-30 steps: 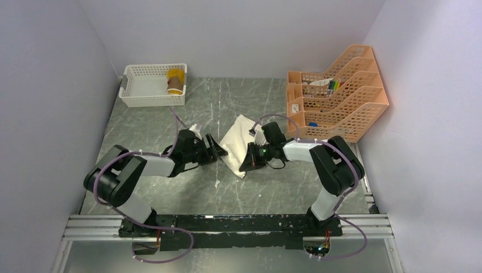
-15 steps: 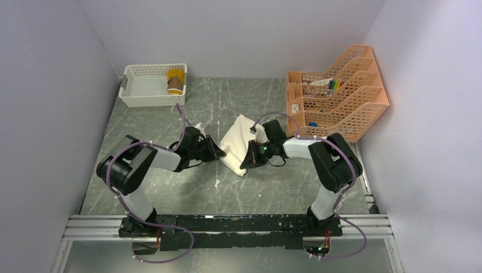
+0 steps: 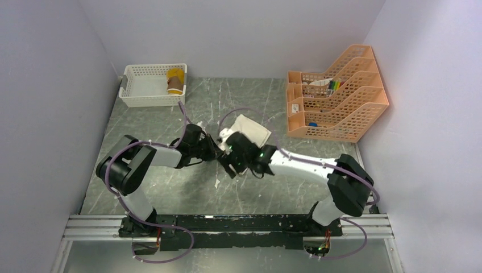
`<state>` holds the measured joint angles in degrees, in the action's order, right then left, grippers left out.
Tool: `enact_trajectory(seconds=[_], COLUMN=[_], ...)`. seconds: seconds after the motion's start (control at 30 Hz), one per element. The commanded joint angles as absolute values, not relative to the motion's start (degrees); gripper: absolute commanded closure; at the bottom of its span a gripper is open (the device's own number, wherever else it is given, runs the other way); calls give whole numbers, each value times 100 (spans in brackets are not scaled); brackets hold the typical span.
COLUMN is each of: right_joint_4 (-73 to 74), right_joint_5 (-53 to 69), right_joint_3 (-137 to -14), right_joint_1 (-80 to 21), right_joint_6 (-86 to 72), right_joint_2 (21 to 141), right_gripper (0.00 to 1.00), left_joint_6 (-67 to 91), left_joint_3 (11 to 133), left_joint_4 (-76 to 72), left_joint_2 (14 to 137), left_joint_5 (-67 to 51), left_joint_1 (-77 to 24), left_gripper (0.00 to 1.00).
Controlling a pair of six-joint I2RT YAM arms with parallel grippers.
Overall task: Roll the towels
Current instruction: Roll the towel at the center of the board.
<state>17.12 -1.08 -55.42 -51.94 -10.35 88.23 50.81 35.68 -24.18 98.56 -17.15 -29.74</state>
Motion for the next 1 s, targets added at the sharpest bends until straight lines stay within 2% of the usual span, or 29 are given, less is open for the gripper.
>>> enact_trajectory(seconds=[0.0, 0.2, 0.47, 0.53, 0.67, 0.73, 0.77, 0.8, 0.9, 0.97], right_joint_4=[1839, 1796, 1549, 1517, 1471, 1432, 1405, 1363, 1196, 1096], right_joint_5=[-2362, -3149, -3128, -3105, -2997, -2917, -2838, -2748, -2229, -1771], right_joint_3=[-5284, -5378, -5577, -5585, -5550, -5510, -5484, -5458, -5353, -5308], right_joint_1=[-6151, -6617, -6662, -6667, -6653, -6632, -6597, -6548, -6308, -6055], right_joint_6=[-417, -357, -142, -111, -112, -145, -175, -225, -397, -493], right_joint_2=[8843, 9549, 10056, 10125, 10212, 10211, 10186, 10141, 9928, 9737], right_gripper=[32, 33, 41, 47, 67, 76, 85, 99, 100, 100], left_joint_6=[4882, 4973, 4966, 4974, 5001, 4982, 4971, 4962, 4921, 4906], left_joint_3=[3669, 3636, 3570, 3545, 3463, 3410, 3384, 3345, 3199, 3092], left_joint_4=[-1706, -1854, -1899, -1931, -1994, -2016, -2007, -1992, -1915, -1836], left_joint_2=[9917, 9991, 9972, 9962, 9878, 9773, 9705, 9611, 9251, 8912], left_joint_5=[-1369, -1544, -1680, -1727, -1903, -2023, -2063, -2085, -2108, -2073], left_joint_1=[-2953, -2928, -2842, -2812, -2701, -2599, -2553, -2502, -2330, -2183], left_gripper=[78, 78, 77, 78, 76, 72, 69, 66, 58, 46])
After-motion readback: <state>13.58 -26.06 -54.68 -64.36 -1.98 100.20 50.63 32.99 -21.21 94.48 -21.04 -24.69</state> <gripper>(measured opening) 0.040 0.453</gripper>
